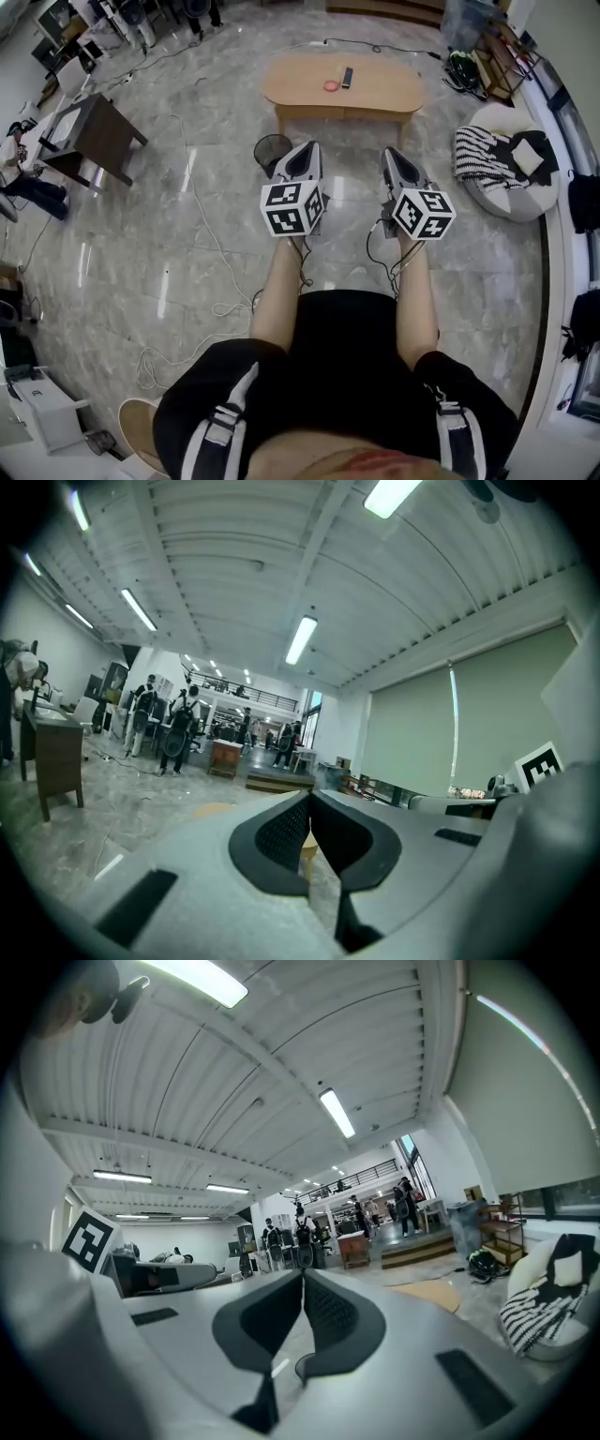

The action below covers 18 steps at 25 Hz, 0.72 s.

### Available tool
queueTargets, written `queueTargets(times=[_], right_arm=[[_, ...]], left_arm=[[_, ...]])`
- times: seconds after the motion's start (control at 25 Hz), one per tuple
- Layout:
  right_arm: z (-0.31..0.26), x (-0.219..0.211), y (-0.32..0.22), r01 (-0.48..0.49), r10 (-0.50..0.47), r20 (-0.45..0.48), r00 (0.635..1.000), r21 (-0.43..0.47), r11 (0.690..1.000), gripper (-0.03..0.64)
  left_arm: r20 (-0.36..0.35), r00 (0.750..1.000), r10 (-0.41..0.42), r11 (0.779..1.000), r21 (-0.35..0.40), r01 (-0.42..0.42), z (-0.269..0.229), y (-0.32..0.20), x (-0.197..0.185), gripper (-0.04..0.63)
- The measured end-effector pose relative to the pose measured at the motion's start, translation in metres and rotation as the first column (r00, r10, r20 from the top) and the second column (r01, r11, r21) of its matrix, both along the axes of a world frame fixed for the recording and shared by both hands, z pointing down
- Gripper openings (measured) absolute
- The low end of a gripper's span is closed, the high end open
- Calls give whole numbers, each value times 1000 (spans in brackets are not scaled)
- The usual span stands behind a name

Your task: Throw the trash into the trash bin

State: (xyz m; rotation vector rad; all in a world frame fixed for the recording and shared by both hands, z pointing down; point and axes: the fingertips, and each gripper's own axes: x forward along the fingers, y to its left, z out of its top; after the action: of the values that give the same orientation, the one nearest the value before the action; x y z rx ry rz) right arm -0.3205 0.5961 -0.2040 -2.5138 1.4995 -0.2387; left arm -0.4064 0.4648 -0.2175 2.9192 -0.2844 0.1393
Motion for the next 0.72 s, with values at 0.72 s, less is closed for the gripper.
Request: queueTargets(times=[0.72], right_arm=[[-25,207,50,-85,85,-25,996,24,996,12]], left_arm=[[-73,992,104,994,-34,-106,-22,32,208,9]])
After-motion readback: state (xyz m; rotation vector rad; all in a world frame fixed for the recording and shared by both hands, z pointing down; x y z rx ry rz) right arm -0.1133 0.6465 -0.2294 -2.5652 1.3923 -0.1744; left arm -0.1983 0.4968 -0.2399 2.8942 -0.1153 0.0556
